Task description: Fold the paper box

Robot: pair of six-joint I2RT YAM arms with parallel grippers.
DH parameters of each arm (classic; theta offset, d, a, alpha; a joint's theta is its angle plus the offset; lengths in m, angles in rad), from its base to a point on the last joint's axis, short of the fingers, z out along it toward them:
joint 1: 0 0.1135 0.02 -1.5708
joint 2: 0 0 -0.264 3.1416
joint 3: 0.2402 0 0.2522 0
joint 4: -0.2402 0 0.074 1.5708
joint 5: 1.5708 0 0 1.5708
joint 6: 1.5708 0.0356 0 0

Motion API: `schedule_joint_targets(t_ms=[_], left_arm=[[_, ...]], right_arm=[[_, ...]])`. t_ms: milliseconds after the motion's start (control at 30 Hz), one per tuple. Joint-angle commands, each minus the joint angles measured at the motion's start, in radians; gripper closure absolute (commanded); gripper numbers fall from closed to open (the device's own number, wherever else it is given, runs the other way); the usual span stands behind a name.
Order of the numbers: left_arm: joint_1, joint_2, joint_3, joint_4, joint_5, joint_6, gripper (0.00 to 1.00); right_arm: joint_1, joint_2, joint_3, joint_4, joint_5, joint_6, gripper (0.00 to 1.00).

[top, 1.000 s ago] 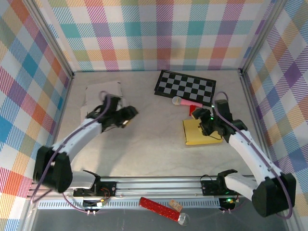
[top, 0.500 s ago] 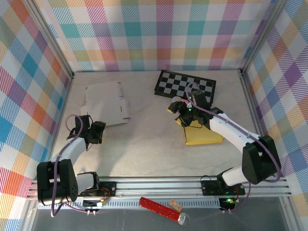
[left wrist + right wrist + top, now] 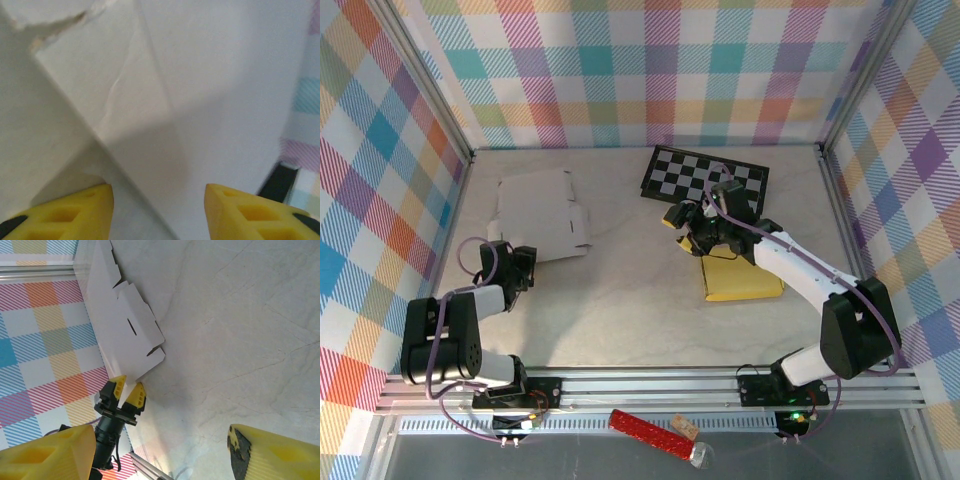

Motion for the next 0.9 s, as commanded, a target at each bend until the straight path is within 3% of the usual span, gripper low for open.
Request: schedule_joint_targets(t_ms=[0, 233, 400, 567, 700, 767, 800, 867], left_arm=[[0.009, 0.042, -0.017, 0.16, -0.019, -0.023, 0.54], [0.008, 0.042, 0.004, 0.205, -0.024, -0.016, 0.8], [0.007, -0.014, 0.027, 0.173, -0.053, -0.018, 1.0], [-0.014, -0.057, 0.072, 0.169, -0.052, -0.039, 1.0], [-0.042, -0.123, 0.111, 0.042, -0.086, -0.024, 1.0], [-0.042, -0.15, 0.123, -0.095, -0.106, -0.027, 0.74], [-0.042, -0.153, 0.107, -0.097, -0.11, -0.041, 0.66], [-0.005, -0.114, 0.048, -0.001, -0.052, -0.078, 0.6]], right_arm=[[-0.001, -0.007, 0.01, 0.011, -0.014, -0.019, 0.29], [-0.001, -0.015, -0.012, 0.026, -0.008, -0.007, 0.31], [0.008, -0.012, -0.018, 0.059, -0.004, 0.009, 0.37], [0.048, -0.006, -0.057, 0.18, 0.021, 0.084, 0.43], [0.102, 0.03, -0.06, 0.243, 0.044, 0.137, 0.43], [0.114, 0.042, -0.073, 0.267, 0.046, 0.17, 0.42], [0.115, 0.041, -0.081, 0.284, 0.047, 0.18, 0.41], [0.115, 0.037, -0.087, 0.293, 0.051, 0.181, 0.4]])
